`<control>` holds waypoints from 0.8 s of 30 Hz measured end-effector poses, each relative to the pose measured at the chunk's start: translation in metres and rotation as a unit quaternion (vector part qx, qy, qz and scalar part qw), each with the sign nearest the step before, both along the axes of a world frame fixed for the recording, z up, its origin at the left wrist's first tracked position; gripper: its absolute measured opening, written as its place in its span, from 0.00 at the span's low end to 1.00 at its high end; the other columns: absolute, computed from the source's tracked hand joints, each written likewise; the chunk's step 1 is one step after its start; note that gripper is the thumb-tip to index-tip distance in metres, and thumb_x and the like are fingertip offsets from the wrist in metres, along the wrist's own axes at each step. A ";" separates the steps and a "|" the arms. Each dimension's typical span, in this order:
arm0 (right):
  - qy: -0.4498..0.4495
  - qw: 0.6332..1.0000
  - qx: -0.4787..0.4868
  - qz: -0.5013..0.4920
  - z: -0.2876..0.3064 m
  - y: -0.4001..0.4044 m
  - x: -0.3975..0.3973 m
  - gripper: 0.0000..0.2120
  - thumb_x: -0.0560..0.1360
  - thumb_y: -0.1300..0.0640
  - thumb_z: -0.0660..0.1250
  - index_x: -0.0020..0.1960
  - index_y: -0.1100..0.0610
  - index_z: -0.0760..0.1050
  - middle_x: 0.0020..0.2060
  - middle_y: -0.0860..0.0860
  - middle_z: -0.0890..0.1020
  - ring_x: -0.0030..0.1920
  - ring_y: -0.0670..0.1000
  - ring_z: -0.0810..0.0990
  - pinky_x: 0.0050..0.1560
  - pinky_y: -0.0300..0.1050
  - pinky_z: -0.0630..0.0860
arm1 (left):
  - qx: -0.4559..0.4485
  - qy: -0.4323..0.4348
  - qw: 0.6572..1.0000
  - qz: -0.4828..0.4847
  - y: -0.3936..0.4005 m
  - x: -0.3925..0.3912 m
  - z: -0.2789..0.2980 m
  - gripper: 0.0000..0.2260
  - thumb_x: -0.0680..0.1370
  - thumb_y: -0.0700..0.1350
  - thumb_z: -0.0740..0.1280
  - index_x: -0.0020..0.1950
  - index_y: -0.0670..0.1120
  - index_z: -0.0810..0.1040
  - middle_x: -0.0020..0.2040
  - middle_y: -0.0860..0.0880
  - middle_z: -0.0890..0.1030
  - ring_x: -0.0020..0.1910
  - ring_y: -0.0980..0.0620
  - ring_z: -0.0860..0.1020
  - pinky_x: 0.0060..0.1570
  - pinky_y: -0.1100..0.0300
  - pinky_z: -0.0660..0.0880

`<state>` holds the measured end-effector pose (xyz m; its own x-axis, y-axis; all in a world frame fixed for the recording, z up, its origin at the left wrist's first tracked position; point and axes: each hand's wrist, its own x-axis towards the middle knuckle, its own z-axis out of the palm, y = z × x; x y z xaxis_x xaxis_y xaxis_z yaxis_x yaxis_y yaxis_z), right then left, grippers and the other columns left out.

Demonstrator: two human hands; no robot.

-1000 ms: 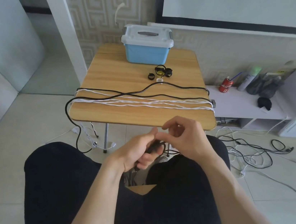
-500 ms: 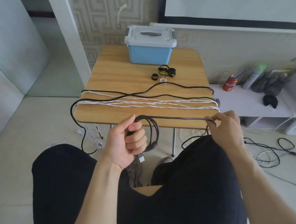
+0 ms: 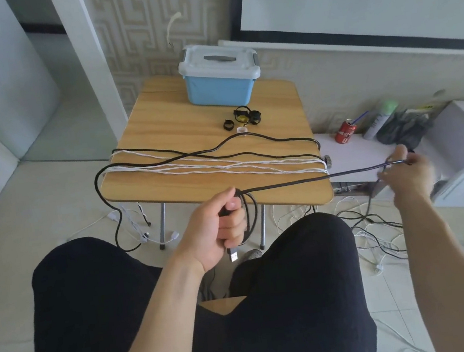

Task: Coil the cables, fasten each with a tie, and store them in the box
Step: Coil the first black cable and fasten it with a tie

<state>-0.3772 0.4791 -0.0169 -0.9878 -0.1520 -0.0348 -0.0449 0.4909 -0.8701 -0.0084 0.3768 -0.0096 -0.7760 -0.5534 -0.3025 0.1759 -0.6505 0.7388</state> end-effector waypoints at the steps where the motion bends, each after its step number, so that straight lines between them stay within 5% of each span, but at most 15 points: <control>1: 0.066 0.997 0.005 -0.029 0.001 0.008 -0.008 0.07 0.78 0.54 0.69 0.55 0.53 0.78 0.48 0.54 0.82 0.47 0.53 0.82 0.46 0.44 0.77 | 0.017 0.005 1.000 0.017 -0.002 0.002 -0.001 0.18 0.83 0.51 0.58 0.34 0.48 0.67 0.26 0.53 0.57 0.24 0.54 0.55 0.25 0.60 0.53; 3: 0.111 0.993 0.015 -0.049 -0.001 0.027 -0.029 0.17 0.73 0.62 0.70 0.61 0.51 0.77 0.54 0.55 0.82 0.51 0.54 0.80 0.56 0.45 0.78 | 0.036 0.001 0.998 0.051 -0.007 0.008 -0.001 0.18 0.84 0.51 0.57 0.34 0.48 0.67 0.26 0.53 0.56 0.23 0.55 0.55 0.25 0.60 0.52; 6: 0.027 0.970 0.224 0.092 -0.008 0.056 -0.045 0.18 0.73 0.65 0.72 0.61 0.55 0.79 0.48 0.55 0.85 0.42 0.54 0.82 0.46 0.43 0.83 | 0.033 -0.024 0.994 0.098 -0.011 0.015 0.000 0.19 0.85 0.50 0.56 0.33 0.48 0.67 0.26 0.53 0.56 0.24 0.54 0.54 0.26 0.59 0.52; 8: -0.049 0.894 0.396 0.203 -0.007 0.068 -0.035 0.13 0.72 0.62 0.77 0.56 0.58 0.79 0.43 0.57 0.85 0.40 0.54 0.84 0.40 0.45 0.81 | 0.029 -0.033 0.993 0.107 -0.013 0.018 0.001 0.20 0.85 0.50 0.57 0.33 0.48 0.67 0.26 0.52 0.56 0.24 0.54 0.54 0.27 0.59 0.51; 11: -0.022 0.805 0.531 0.262 -0.010 0.066 -0.015 0.27 0.68 0.55 0.82 0.64 0.59 0.80 0.56 0.59 0.84 0.58 0.59 0.82 0.58 0.50 0.76 | 0.022 -0.038 0.996 0.079 -0.014 0.018 0.001 0.20 0.84 0.50 0.57 0.33 0.48 0.66 0.26 0.52 0.56 0.23 0.54 0.54 0.26 0.59 0.51; 13: 0.005 0.833 0.468 0.294 -0.009 0.054 0.008 0.26 0.69 0.53 0.81 0.64 0.59 0.80 0.60 0.58 0.83 0.59 0.58 0.81 0.62 0.51 0.74 | 0.014 -0.041 0.997 0.058 -0.012 0.015 0.002 0.19 0.84 0.50 0.57 0.33 0.48 0.67 0.25 0.53 0.56 0.22 0.55 0.55 0.25 0.59 0.51; 16: 0.042 0.891 0.244 0.379 -0.002 0.027 0.059 0.16 0.75 0.49 0.74 0.61 0.53 0.82 0.53 0.48 0.86 0.52 0.49 0.83 0.61 0.48 0.76 | -0.006 -0.045 0.999 0.027 -0.008 0.010 0.004 0.18 0.84 0.49 0.57 0.34 0.47 0.69 0.24 0.54 0.57 0.22 0.55 0.54 0.25 0.59 0.49; 19: -0.024 0.837 0.108 0.536 0.024 0.003 0.132 0.17 0.78 0.42 0.67 0.62 0.49 0.81 0.54 0.42 0.85 0.55 0.39 0.82 0.61 0.37 0.74 | -0.046 -0.056 0.997 0.022 -0.007 0.010 0.004 0.17 0.84 0.50 0.57 0.38 0.46 0.71 0.25 0.53 0.57 0.23 0.55 0.54 0.25 0.60 0.50; 22: -0.104 0.755 0.051 0.645 0.034 -0.010 0.181 0.19 0.78 0.44 0.67 0.62 0.56 0.80 0.46 0.49 0.86 0.43 0.47 0.84 0.50 0.42 0.80 | -0.094 -0.083 0.992 0.020 -0.008 0.013 0.003 0.18 0.84 0.53 0.57 0.40 0.45 0.72 0.26 0.53 0.57 0.24 0.54 0.54 0.24 0.62 0.53; 24: -0.054 0.771 0.020 0.634 0.032 -0.019 0.190 0.09 0.80 0.51 0.68 0.55 0.55 0.82 0.36 0.48 0.84 0.32 0.50 0.77 0.38 0.45 0.76 | -0.123 -0.095 0.988 -0.019 -0.009 0.017 0.005 0.19 0.84 0.55 0.57 0.39 0.45 0.73 0.27 0.51 0.57 0.25 0.53 0.55 0.25 0.61 0.54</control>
